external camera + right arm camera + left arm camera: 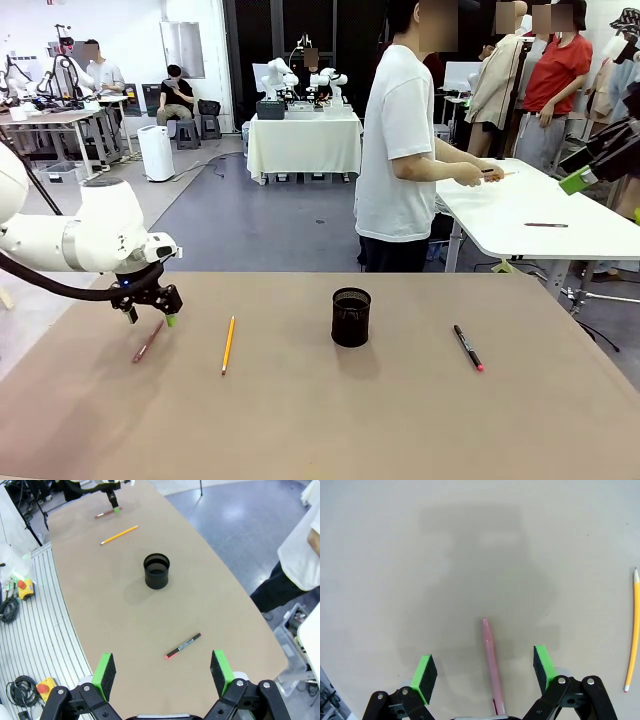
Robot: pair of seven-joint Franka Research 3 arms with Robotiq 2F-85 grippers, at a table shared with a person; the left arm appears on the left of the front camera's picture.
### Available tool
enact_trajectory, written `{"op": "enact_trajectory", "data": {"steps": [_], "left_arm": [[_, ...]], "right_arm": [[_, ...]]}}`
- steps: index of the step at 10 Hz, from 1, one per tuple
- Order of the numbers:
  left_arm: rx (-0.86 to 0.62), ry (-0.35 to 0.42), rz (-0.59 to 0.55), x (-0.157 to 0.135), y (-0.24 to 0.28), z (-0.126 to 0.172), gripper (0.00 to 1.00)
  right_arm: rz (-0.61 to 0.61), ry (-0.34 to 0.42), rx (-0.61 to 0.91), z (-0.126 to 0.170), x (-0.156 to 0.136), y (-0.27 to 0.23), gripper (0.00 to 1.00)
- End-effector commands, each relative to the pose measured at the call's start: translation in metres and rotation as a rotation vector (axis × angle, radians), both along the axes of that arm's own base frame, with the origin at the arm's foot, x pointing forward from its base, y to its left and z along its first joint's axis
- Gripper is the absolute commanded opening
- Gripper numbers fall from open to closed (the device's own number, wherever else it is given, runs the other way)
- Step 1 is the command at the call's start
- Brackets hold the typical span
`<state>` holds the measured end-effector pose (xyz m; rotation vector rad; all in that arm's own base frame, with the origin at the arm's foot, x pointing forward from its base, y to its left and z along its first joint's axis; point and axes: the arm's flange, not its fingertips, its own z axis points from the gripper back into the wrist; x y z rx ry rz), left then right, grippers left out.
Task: Place the pens into the pen holder.
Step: Pick up a writing instrument from the table and place it into the Pen holder.
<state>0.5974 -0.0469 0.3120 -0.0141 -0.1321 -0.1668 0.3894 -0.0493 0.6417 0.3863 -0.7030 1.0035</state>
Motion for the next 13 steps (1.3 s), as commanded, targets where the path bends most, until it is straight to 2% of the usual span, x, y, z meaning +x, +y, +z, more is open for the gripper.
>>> {"op": "enact_trajectory", "data": {"steps": [1,3,8,13], "left_arm": [[0.034,0.008,0.016,0.007,-0.002,-0.003,1.00],[0.051,0.020,-0.007,0.007,-0.002,-0.006,1.00],[0.047,0.056,0.008,-0.001,-0.007,-0.004,0.02],[0.015,0.114,0.004,-0.009,-0.008,0.000,0.00]], "right_arm": [[0.008,-0.007,0.011,0.002,-0.001,0.001,1.00],[0.008,-0.007,0.011,0.002,-0.001,0.001,1.00],[0.008,-0.007,0.011,0.002,-0.001,0.001,1.00],[0.008,-0.007,0.011,0.002,-0.001,0.001,1.00]]}}
